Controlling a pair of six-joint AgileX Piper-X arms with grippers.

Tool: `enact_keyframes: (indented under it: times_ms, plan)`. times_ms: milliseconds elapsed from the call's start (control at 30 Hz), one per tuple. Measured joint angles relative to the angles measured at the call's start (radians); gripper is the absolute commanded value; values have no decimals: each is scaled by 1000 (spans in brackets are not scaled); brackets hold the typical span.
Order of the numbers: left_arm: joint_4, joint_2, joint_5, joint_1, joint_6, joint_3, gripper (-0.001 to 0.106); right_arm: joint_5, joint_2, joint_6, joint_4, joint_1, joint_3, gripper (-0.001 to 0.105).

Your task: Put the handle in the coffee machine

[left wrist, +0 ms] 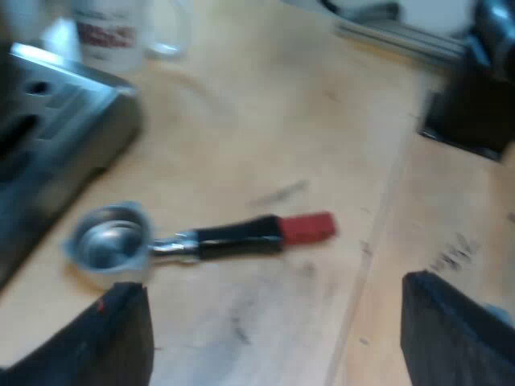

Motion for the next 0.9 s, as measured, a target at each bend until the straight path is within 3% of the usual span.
enact_keyframes:
  times_ms: [200,367,667,800,900]
  plan:
    - [2,83,-22,-150,50,-3,66,60,101,75,-58,120,0,65]
    - [0,136,-25,-193,92,4,66,67,183,117,-71,148,0,60]
    - [0,255,-30,-194,155,31,66,55,344,139,-71,154,0,0]
    - [0,287,-30,-194,158,31,66,49,415,150,-74,193,0,0]
    - [0,304,-30,-194,172,31,66,50,477,207,-123,244,12,0]
